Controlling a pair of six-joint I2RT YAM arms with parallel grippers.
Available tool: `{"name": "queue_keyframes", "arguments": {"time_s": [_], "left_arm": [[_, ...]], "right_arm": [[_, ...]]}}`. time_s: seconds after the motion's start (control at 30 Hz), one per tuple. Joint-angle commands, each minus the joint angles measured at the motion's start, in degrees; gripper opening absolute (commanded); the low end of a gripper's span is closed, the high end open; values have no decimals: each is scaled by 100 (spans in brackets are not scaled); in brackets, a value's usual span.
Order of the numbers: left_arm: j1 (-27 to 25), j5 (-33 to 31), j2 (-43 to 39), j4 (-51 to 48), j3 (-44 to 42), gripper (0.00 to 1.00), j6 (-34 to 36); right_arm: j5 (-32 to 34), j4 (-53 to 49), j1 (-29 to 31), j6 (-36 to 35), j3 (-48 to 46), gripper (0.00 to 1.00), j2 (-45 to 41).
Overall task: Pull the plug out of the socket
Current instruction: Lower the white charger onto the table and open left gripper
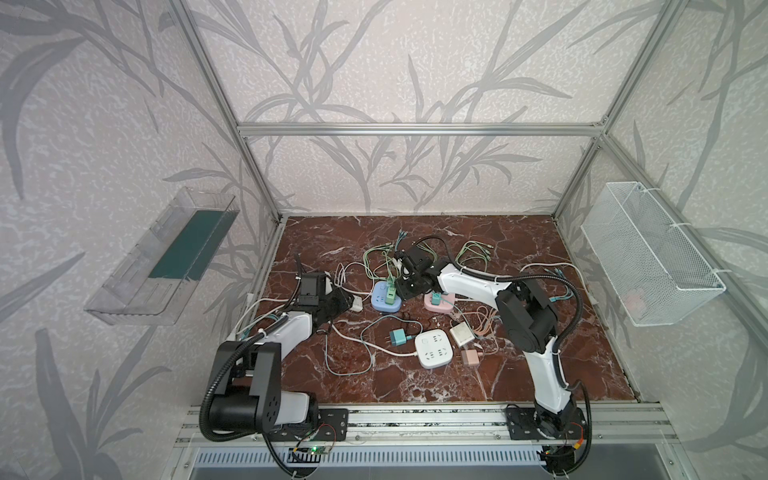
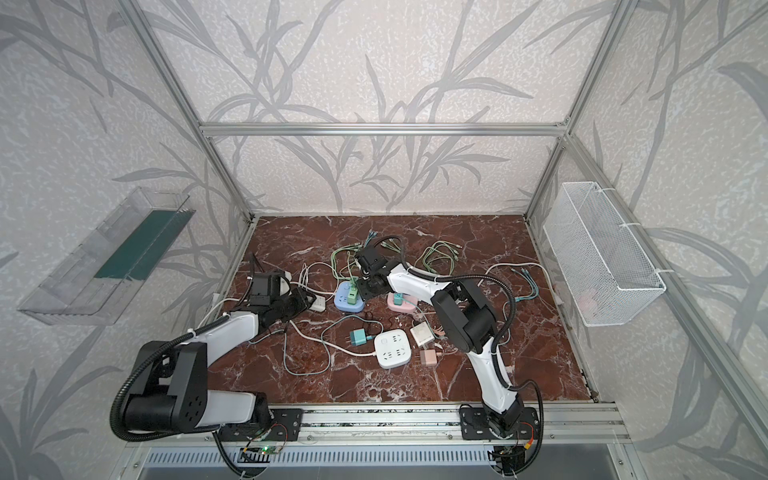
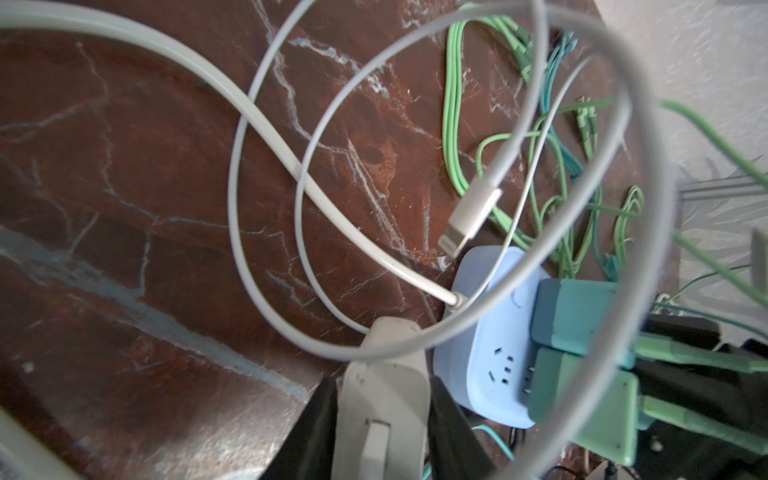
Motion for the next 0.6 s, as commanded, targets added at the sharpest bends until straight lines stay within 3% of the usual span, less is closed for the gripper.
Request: {"name": "queue_keyframes", "arguments": {"time_s": [0.0,0.2,0.5,0.57], "left_arm": [[37,-84,28,-278,183,48,68],[30,-411,-122,-632,242,63,103],[40,-955,-359,-1171,425,70,189],[43,-1111,-413,-1304,462,76,195]], "right_arm": [[-114,-338,53,-114,-156,53,29],[-128,-342,53,-114,-135,53,18],[-117,-357,53,-105,-113,53,-20],[-108,-351,53,-105,-118,54,-31]]}}
